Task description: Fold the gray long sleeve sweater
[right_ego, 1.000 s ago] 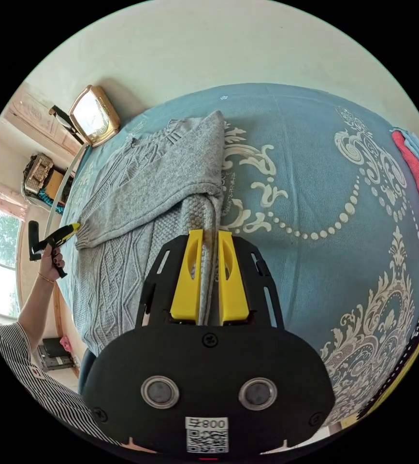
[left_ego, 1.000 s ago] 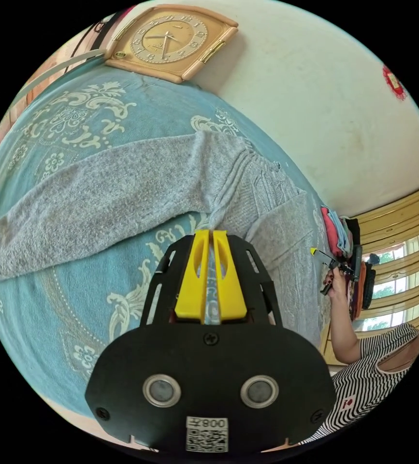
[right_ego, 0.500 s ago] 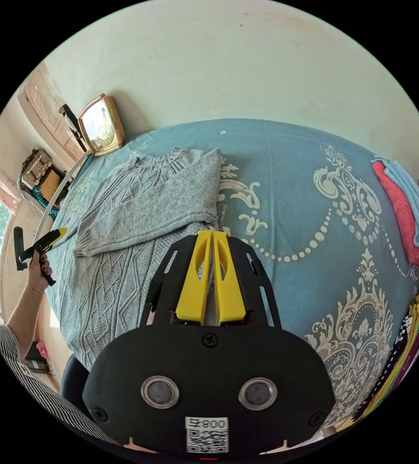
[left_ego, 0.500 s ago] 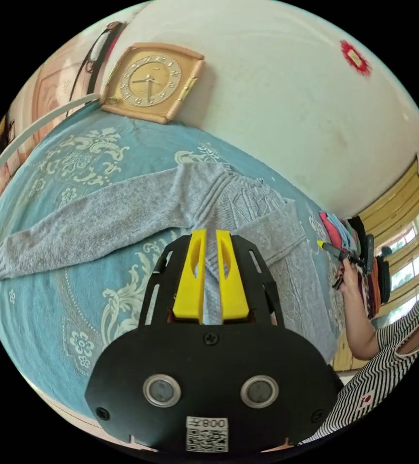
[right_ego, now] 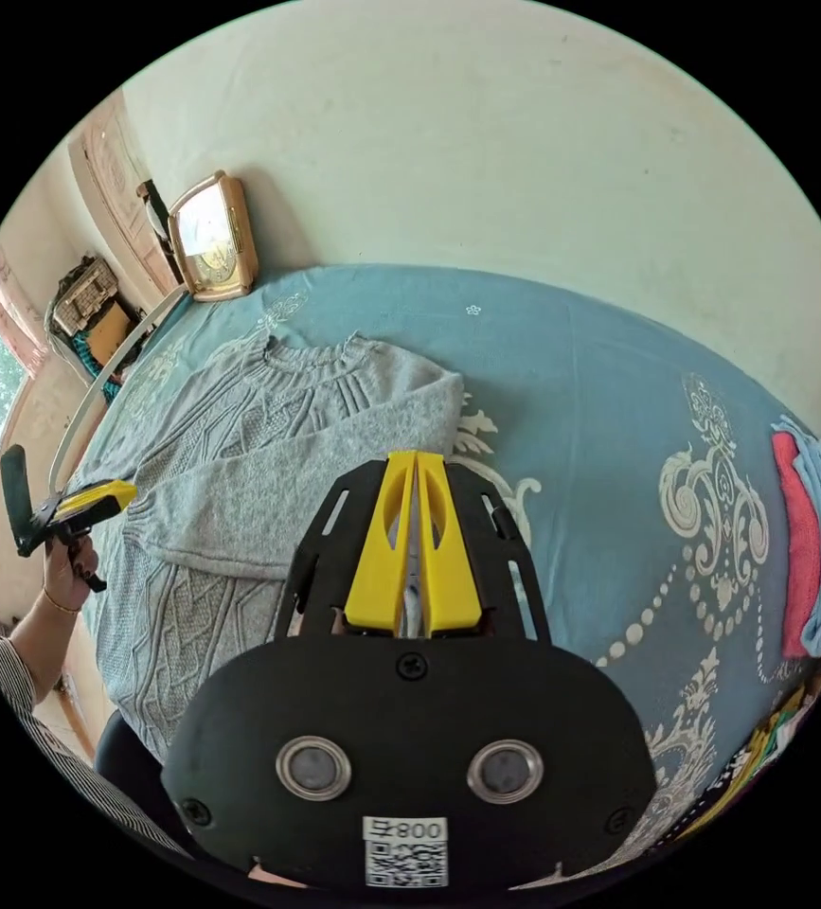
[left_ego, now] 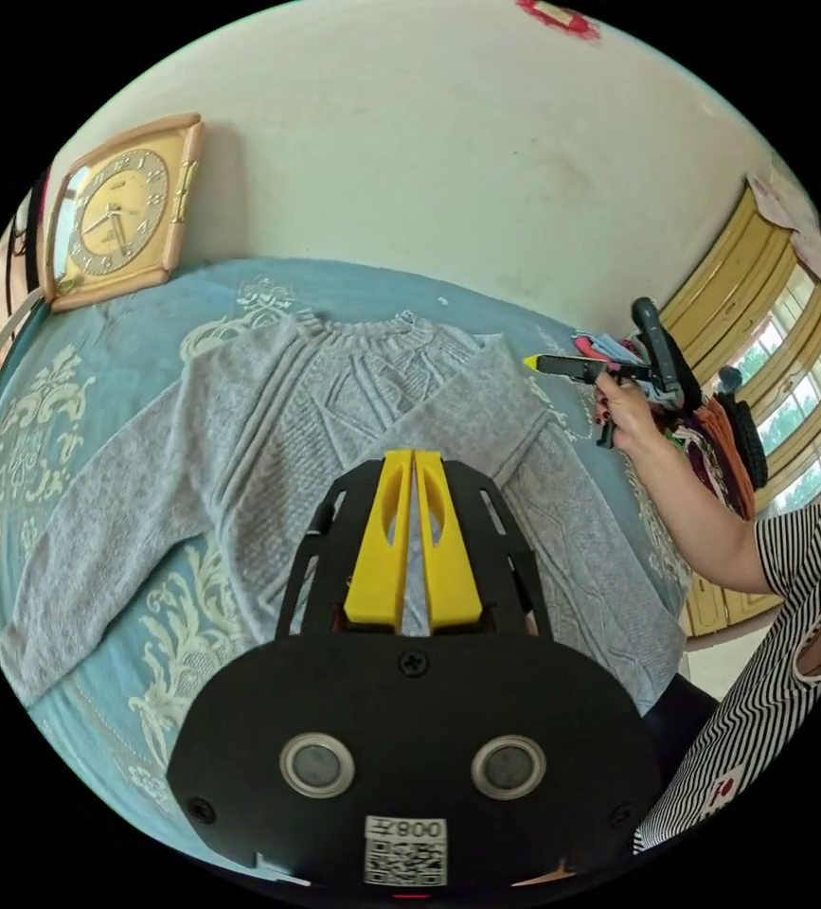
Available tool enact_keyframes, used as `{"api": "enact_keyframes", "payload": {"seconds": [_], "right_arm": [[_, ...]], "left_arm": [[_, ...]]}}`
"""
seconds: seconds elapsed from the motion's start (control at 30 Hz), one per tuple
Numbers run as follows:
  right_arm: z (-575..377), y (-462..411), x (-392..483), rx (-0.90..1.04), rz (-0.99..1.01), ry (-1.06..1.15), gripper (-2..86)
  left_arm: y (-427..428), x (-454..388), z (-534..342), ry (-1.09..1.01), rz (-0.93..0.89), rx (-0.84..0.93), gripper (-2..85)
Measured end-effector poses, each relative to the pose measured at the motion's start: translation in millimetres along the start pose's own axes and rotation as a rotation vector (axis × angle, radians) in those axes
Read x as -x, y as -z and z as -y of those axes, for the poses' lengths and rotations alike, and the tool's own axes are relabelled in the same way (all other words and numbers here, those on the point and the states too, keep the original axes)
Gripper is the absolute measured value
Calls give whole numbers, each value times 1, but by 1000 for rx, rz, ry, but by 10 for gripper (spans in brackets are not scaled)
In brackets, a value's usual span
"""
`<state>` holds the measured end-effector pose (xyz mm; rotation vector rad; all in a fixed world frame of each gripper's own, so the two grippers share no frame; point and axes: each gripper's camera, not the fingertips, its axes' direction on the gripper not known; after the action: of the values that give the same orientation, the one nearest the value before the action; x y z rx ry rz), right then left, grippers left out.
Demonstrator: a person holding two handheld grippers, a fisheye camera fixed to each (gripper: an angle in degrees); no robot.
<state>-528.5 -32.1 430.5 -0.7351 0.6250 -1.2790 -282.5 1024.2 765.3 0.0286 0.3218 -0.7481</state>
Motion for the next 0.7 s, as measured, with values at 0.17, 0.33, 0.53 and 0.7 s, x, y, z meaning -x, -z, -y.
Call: {"api": "enact_keyframes", "payload": {"seconds": [0.17, 0.33, 0.53, 0.7], "right_arm": [[26, -37, -17, 149, -8, -18, 0], [15, 11, -17, 2, -30, 4, 0], [34, -25, -27, 132, 14, -1, 1], [4, 14, -11, 114, 62, 73, 1]], "left_arm": [[-52, -34, 30, -65, 57, 139, 1], [-30, -63, 31, -51, -18, 32, 1], [-41, -75, 48, -27, -46, 132, 1], [-21, -115, 42, -104, -97, 138, 1]]}}
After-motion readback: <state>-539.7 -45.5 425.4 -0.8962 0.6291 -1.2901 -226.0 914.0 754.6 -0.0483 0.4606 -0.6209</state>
